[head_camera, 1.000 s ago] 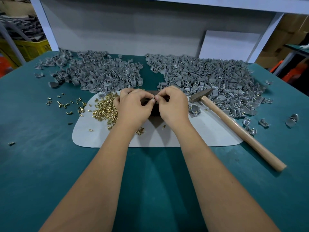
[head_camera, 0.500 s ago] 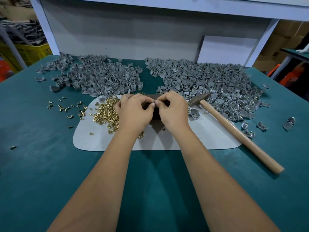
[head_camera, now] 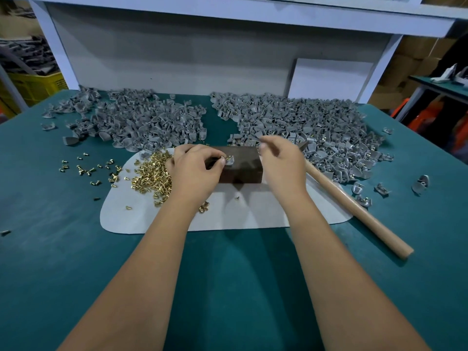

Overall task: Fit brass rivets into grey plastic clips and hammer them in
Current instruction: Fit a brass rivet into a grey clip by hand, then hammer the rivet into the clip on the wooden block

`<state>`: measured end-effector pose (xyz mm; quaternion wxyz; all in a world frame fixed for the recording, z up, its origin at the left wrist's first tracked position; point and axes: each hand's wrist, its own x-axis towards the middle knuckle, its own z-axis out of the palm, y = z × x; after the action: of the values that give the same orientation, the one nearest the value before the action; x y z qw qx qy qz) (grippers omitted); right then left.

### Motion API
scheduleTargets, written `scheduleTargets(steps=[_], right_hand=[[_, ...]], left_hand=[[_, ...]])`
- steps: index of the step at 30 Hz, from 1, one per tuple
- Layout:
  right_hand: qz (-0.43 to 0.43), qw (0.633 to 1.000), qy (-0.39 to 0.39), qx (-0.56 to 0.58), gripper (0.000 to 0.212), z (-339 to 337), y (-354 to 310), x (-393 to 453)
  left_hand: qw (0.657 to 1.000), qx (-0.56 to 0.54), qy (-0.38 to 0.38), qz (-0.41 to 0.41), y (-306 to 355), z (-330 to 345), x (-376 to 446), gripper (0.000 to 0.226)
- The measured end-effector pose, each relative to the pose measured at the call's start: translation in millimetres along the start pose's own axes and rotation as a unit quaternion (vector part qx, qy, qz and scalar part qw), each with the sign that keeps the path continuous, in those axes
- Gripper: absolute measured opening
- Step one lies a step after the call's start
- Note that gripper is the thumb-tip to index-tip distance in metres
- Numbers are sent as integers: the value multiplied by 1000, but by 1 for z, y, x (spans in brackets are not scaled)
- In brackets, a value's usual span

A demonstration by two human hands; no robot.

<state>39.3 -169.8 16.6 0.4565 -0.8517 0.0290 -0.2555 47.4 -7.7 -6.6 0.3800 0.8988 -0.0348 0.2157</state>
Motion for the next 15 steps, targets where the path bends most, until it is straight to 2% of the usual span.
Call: scheduleTargets(steps=[2, 4, 7, 11, 15], right_hand=[[37, 993, 55, -97, 23, -22, 12, 5], [67, 966, 89, -235, 24, -43, 26, 5], [119, 916, 81, -375, 30, -57, 39, 0], [173, 904, 51, -387, 28, -60, 43, 2], [184, 888, 18, -421, 28, -60, 47, 2]], left_hand=[[1000, -4, -2, -3, 0, 0, -1, 9], [1000, -9, -3, -6, 1, 0, -1, 10], [1000, -15, -5, -11, 1, -1, -1, 12], [1000, -25, -1, -14, 0, -1, -3, 10], [1000, -25, -1, -16, 0, -2, -3, 9]])
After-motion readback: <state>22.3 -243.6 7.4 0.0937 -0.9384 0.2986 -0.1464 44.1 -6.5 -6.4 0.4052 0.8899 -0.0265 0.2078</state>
